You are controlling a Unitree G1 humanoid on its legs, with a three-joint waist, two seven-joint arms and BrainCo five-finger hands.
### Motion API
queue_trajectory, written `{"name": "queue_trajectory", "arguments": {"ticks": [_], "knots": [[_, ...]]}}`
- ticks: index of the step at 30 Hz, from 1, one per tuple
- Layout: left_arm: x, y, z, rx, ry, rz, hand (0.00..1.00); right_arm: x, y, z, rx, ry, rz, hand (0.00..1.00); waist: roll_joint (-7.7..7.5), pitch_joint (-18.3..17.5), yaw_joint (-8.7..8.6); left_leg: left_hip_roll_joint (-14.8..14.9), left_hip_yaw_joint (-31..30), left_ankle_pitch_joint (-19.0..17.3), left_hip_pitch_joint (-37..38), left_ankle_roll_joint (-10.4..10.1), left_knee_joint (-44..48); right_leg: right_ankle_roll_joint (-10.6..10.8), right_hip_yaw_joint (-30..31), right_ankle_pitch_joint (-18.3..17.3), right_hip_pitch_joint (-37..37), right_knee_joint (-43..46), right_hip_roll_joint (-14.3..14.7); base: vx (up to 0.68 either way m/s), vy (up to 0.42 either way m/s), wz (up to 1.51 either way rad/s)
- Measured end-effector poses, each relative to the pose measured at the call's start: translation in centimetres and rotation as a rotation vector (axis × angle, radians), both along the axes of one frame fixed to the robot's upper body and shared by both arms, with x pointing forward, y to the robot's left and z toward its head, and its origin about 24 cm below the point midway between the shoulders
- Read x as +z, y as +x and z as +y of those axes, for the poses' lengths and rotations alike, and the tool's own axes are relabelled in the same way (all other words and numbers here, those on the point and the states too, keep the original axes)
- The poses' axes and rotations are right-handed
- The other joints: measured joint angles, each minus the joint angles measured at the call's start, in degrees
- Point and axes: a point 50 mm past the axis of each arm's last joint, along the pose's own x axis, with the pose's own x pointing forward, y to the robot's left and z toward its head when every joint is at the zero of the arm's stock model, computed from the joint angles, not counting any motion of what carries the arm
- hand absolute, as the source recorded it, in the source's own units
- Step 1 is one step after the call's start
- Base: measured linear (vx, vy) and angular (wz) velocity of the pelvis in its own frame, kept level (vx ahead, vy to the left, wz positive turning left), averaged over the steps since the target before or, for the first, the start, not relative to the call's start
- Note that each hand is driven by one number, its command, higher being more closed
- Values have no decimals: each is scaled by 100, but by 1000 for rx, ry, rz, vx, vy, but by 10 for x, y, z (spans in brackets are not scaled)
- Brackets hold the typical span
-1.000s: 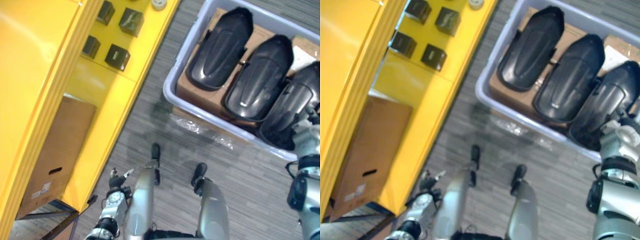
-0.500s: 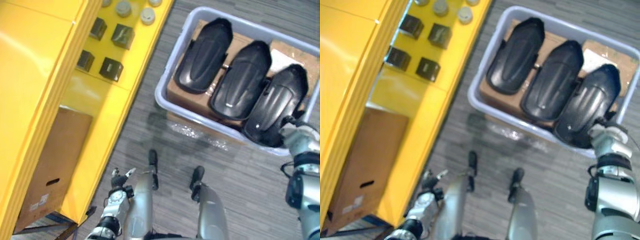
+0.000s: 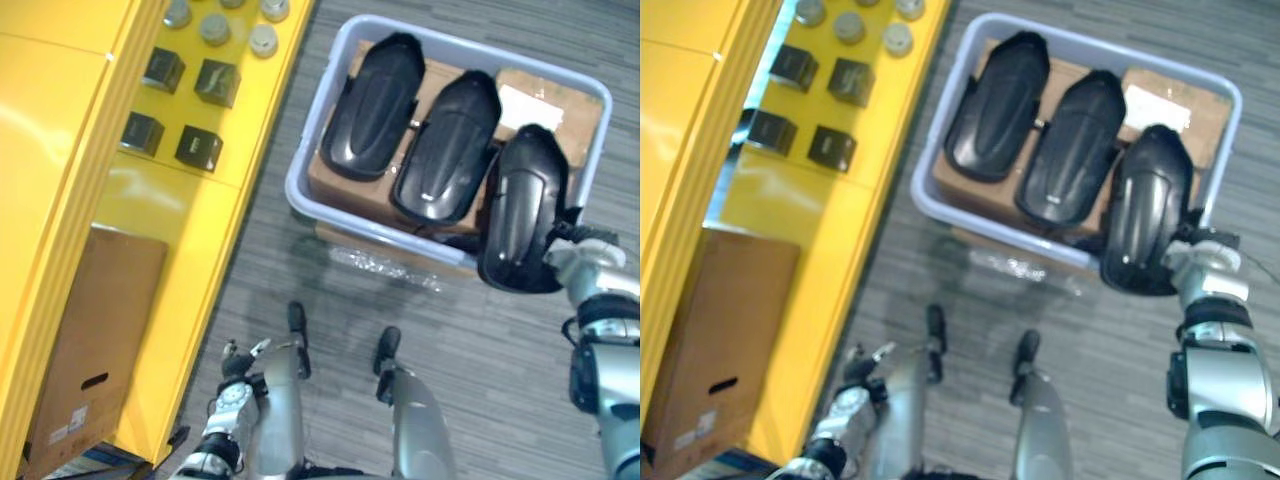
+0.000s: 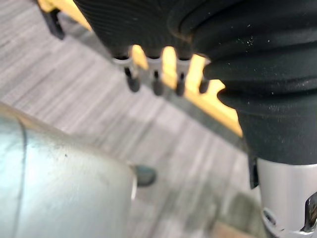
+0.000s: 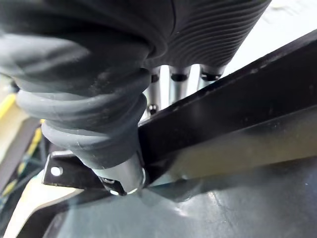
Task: Walk over and take plastic housings, then place them on the shelf
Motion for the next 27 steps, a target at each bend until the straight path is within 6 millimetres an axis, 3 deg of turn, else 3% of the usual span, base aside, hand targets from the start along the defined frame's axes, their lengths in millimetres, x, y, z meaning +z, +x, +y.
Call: {"name": "queue_trajectory", "arguments": {"ticks": [6,10,16,21,27], "knots": [[2,1,-6,-14,-4,-32,0,26,0,-5,-130,-137,-67,100,10,-6,-14,-193,-141,259,99,70,-379,-6,-263,-9,-11,185,-181,81,-14,16],[14,11,-6,-2,-1,-137,0,40,-7,-14,-173,-213,-98,100,14,-8,-23,-300,-289,259,176,67,-406,29,-286,-43,81,215,-259,12,30,11],[65,43,-5,45,-34,-442,0,34,-16,-19,-193,-242,-122,100,-5,4,-57,-276,-345,241,186,62,-275,40,-292,-2,215,66,-211,-42,24,0],[103,56,-11,33,-70,-630,0,31,-26,-27,-273,-254,-128,100,-51,31,-117,-262,-382,153,184,75,-134,97,-305,103,384,-139,-141,3,4,1],[169,60,-7,-13,-87,-915,0,70,-37,-25,-368,-384,-291,100,-174,104,-186,-278,-415,143,256,91,-156,101,-379,208,561,-297,-129,46,10,4]]}}
